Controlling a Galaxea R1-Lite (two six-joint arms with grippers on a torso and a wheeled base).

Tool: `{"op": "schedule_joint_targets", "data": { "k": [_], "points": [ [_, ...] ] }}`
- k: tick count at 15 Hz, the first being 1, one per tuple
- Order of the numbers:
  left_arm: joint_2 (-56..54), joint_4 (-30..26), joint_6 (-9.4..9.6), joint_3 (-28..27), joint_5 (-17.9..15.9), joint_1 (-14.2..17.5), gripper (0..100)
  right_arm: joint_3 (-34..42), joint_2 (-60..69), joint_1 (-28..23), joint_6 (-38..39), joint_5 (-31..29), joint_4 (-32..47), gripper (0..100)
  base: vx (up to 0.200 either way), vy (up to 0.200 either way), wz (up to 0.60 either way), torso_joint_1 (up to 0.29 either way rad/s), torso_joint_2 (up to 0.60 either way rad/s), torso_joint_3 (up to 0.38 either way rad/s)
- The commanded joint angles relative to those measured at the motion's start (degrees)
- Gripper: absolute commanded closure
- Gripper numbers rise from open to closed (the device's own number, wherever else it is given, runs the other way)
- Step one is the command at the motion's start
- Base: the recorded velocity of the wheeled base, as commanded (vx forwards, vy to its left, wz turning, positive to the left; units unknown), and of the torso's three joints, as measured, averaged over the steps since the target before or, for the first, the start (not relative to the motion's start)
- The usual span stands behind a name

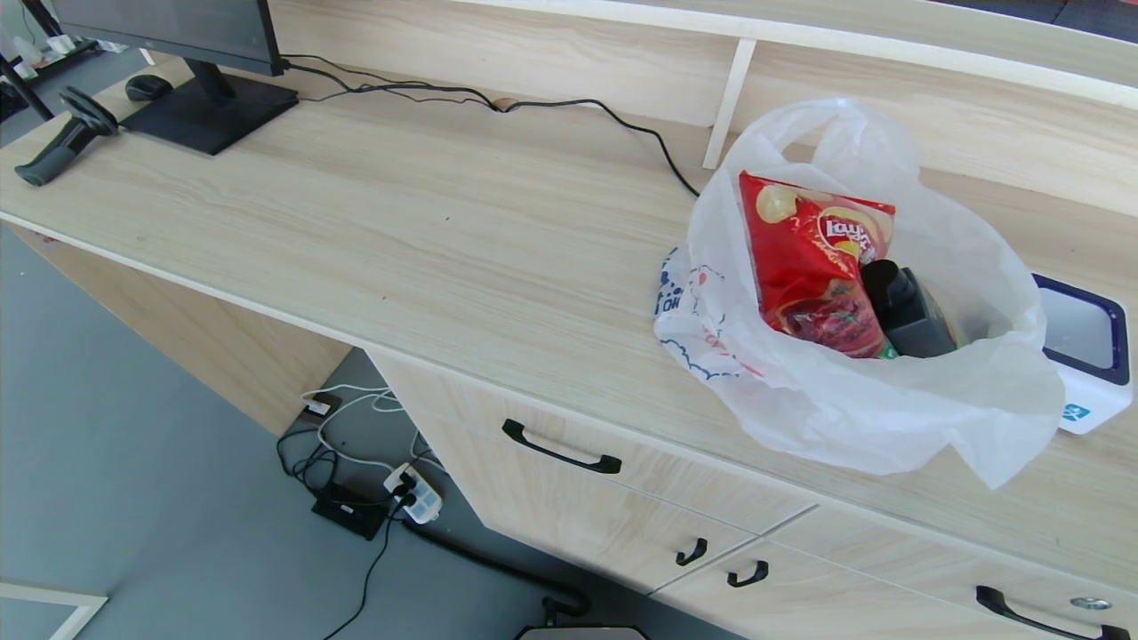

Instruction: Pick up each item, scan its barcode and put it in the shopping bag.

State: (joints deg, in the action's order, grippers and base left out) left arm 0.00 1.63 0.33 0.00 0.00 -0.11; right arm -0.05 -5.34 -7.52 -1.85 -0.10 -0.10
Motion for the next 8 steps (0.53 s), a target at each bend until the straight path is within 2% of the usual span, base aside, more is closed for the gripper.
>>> {"op": "schedule_joint_targets", "data": {
  "k": [1,8],
  "points": [
    [0.09,0.04,0.02,0.0,0.0,0.02,0,-0.04,-0.11,0.05,1.77,0.01,0.1,0,0.0,0.0,0.0,0.0,0.0,0.0],
    [0.09,-0.05,0.02,0.0,0.0,0.02,0,0.05,-0.11,0.05,2.03,-0.17,0.1,0,0.0,0.0,0.0,0.0,0.0,0.0]
  ]
}}
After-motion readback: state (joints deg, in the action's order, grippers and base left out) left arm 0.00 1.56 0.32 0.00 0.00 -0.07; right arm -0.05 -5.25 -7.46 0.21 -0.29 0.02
